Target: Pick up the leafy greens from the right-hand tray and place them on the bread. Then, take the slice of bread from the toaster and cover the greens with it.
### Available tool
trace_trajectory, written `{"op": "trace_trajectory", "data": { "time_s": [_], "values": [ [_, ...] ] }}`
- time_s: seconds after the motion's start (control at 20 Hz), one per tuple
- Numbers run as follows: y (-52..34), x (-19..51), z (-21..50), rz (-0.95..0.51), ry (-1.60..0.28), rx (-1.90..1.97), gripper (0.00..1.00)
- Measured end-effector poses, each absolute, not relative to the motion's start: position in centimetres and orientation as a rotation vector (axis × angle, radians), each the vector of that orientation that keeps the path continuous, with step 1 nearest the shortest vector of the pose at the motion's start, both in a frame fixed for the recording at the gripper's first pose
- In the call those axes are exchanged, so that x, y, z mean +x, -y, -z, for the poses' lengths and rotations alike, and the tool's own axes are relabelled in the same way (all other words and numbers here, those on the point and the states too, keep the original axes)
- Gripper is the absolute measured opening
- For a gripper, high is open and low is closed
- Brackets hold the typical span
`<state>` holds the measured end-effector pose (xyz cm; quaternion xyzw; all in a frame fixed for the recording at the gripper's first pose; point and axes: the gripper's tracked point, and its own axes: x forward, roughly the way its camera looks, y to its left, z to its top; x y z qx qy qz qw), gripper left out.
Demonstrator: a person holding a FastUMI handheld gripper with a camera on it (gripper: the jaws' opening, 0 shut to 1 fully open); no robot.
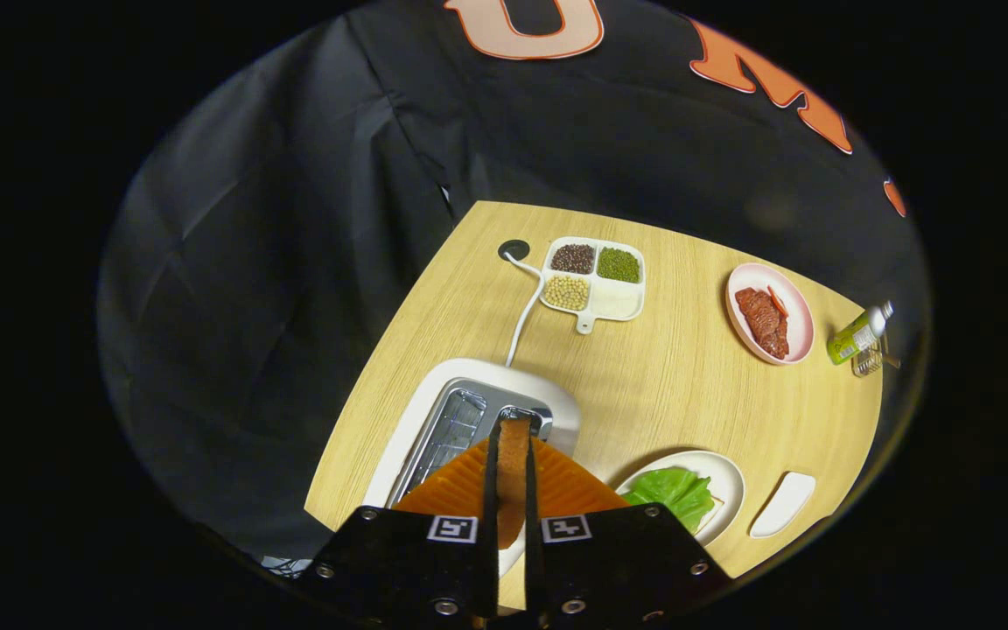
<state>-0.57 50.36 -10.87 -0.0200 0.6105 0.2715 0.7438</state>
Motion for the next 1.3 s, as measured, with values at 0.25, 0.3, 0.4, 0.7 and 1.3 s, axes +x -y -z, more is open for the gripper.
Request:
{"op": "trace_trajectory", "data": {
  "time_s": [0.25,0.3,0.4,0.7,1.3],
  "values": [
    [-48.8,-0.8,7.3,-0.636,-1.292,0.058,0.11],
    [-48.1,-0.4,6.5,-0.641,-1.274,0.084,0.11],
    [-46.8,-0.2,5.0,-0.657,-1.246,0.143,0.11],
    [-41.1,0.5,0.7,-0.683,-1.127,0.289,0.11],
    [-34.0,-2.9,7.2,-0.74,-1.149,0.36,0.11]
  ]
}}
